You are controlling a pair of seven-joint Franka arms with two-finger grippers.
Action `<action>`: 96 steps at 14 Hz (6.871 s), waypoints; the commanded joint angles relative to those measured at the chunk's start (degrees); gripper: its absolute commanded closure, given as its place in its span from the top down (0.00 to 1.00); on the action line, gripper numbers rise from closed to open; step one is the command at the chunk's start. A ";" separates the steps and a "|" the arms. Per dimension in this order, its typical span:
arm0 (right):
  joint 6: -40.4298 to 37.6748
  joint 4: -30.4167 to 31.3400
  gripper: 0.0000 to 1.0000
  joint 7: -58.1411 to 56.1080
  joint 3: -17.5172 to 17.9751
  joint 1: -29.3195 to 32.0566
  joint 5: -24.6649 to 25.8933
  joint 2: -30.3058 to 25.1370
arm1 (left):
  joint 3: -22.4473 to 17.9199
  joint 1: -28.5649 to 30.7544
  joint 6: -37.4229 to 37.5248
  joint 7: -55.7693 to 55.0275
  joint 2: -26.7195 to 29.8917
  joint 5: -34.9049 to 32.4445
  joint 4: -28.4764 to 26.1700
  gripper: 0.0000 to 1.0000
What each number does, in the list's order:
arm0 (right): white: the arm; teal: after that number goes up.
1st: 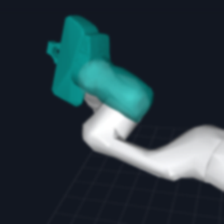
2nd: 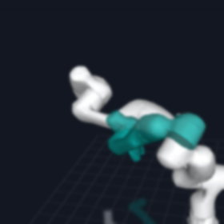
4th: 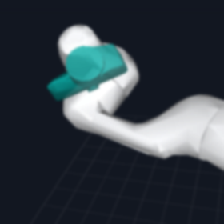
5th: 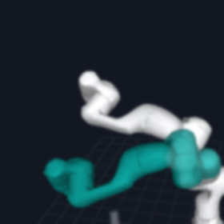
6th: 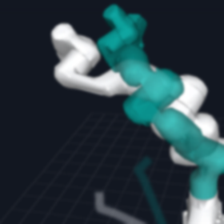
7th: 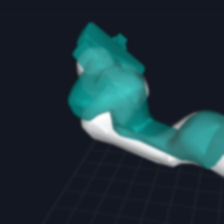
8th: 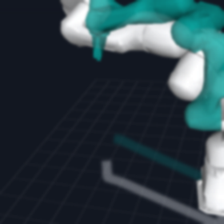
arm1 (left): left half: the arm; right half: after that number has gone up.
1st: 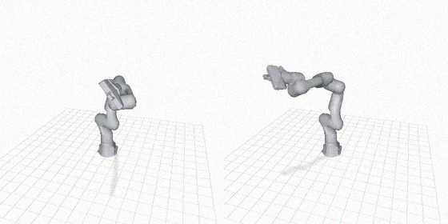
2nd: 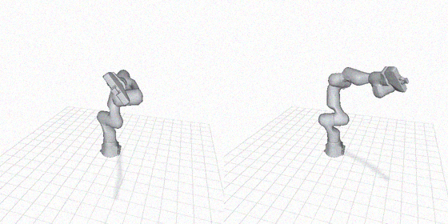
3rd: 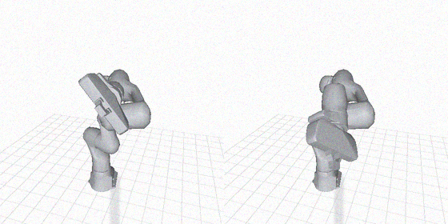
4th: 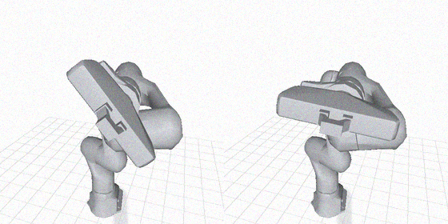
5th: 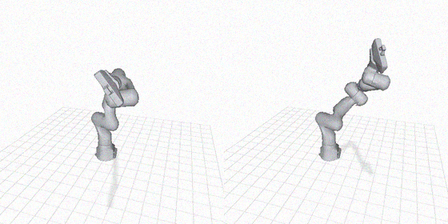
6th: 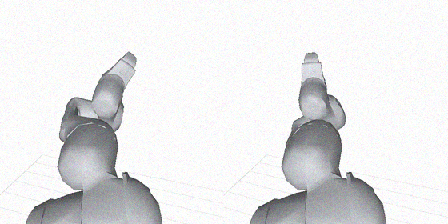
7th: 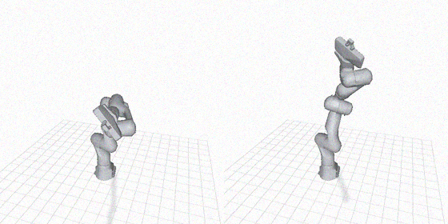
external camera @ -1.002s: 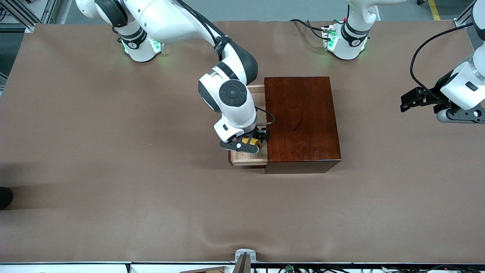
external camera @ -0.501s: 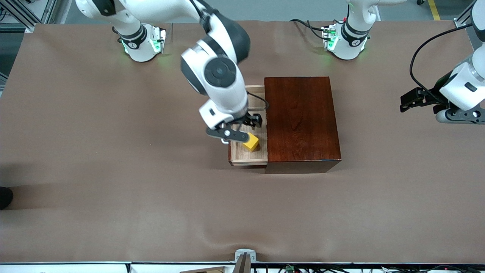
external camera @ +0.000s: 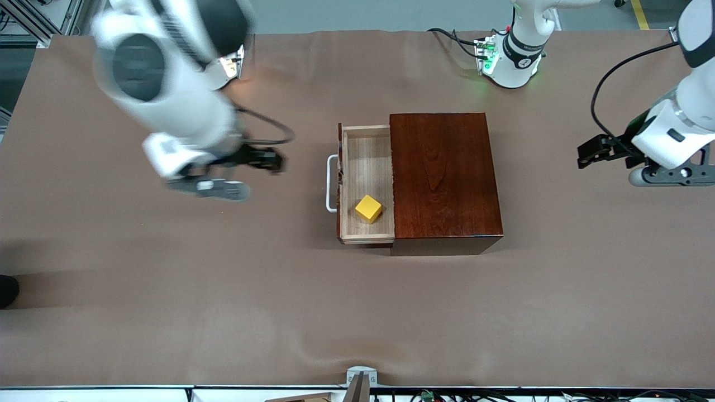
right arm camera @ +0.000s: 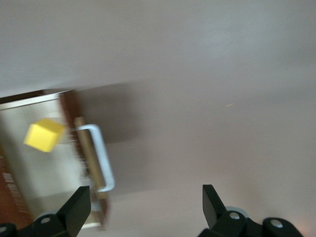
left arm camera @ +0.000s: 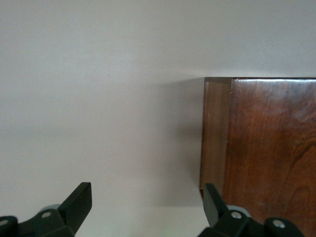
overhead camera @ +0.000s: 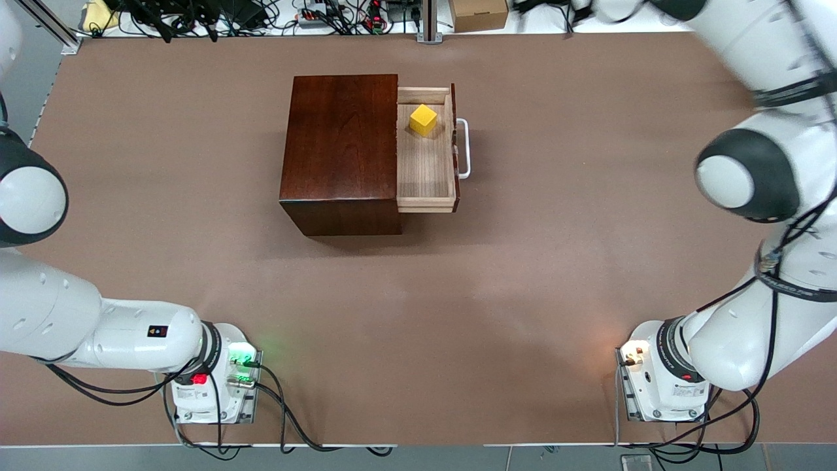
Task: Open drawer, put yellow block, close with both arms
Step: 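Withdraw the right gripper while the left gripper moves toward the drawer, then lower the left gripper against the drawer front beside the handle, then push the drawer into the box with the left gripper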
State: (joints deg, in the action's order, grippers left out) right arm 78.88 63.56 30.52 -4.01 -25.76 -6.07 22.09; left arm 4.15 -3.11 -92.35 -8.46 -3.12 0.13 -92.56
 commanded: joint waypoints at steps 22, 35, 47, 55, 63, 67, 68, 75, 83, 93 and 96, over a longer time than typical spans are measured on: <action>8.58 27.59 1.00 -33.59 1.64 26.99 7.22 -22.36 | 8.95 -27.63 -15.79 -82.09 -23.76 -0.83 19.26 1.00; 9.01 25.65 1.00 -33.59 1.55 27.08 6.43 -21.92 | 8.42 -38.64 -26.30 -120.30 -35.98 -2.76 19.35 1.00; 9.01 25.65 1.00 -33.59 1.55 26.99 6.43 -21.74 | 8.07 -40.05 -28.94 -128.29 -39.33 -3.11 18.73 1.00; 9.10 25.65 1.00 -33.59 1.55 26.99 6.43 -21.74 | 5.87 -40.05 -22.00 -131.10 -38.37 -5.65 18.38 1.00; 9.19 25.57 1.00 -33.59 1.64 26.47 6.43 -21.39 | 5.52 -39.34 -13.39 -134.89 -37.57 -10.58 18.38 1.00; 8.92 24.51 1.00 -33.50 1.46 26.99 6.43 -21.39 | 3.77 -39.43 -9.00 -134.98 -37.57 -10.85 18.38 1.00; 8.84 24.51 1.00 -33.59 1.46 26.99 6.43 -21.39 | 3.33 -39.43 -7.77 -134.98 -37.57 -10.94 18.38 1.00; 8.57 24.42 1.00 -33.50 1.46 26.99 6.43 -21.39 | 2.36 -39.43 -2.83 -134.89 -38.01 -14.72 18.38 1.00; 8.66 24.51 1.00 -33.59 1.46 26.99 6.43 -21.39 | 0.95 -40.05 -1.95 -134.98 -37.84 -18.23 18.47 1.00; 8.66 24.42 1.00 -33.59 1.46 26.99 6.43 -21.39 | 1.56 -41.89 -3.97 -134.72 -37.66 -18.06 19.34 1.00; 8.66 24.42 1.00 -33.50 1.46 26.99 6.43 -21.48 | 1.83 -42.59 -4.50 -134.80 -37.66 -17.97 20.92 1.00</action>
State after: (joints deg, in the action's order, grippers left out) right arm 88.03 88.23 -3.82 -3.00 0.62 0.17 1.26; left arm 6.61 -44.72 -96.75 -143.89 -41.20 -16.07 -72.55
